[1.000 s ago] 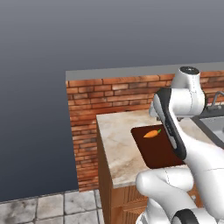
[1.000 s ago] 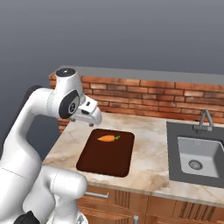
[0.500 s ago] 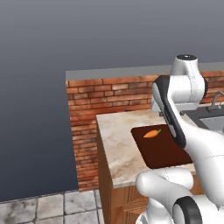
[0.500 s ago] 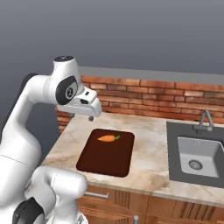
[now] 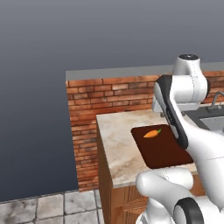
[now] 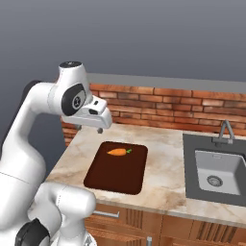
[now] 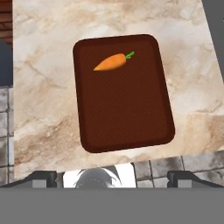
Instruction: Place the two vegetables and bowl onto the tray for setting up a vegetable dip station.
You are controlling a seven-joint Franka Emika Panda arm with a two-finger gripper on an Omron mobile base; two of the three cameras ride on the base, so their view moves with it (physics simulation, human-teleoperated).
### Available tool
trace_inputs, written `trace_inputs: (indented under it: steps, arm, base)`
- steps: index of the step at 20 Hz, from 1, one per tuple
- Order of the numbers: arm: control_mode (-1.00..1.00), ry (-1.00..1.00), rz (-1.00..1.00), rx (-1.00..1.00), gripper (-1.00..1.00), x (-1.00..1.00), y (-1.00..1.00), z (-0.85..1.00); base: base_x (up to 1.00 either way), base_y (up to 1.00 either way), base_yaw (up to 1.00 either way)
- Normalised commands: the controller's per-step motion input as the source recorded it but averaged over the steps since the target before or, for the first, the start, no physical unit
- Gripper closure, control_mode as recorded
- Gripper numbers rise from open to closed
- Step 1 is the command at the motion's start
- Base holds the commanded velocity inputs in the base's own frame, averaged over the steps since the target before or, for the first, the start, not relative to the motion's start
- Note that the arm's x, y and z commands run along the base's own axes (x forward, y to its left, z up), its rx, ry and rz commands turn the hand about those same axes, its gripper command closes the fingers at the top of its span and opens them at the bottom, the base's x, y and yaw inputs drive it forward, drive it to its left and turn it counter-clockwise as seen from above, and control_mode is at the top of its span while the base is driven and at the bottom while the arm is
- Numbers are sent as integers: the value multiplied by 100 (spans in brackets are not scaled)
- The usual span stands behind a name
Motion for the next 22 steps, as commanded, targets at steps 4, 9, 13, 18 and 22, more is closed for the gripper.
trace_inputs:
  steps: [4,9,13,18,22]
  arm:
    - [-100,0,0,0,-100,-21,-1,0]
    - [-100,0,1,0,-100,-37,-10,0]
    - [100,0,0,0,-100,-21,-9,0]
    - [100,0,0,0,-100,0,0,0]
    - [100,0,0,0,-100,0,0,0]
  base:
    - [0,0,0]
    - [0,0,0]
    - [-13,-14,0]
    - [-27,-61,0]
    - [-31,-88,-9]
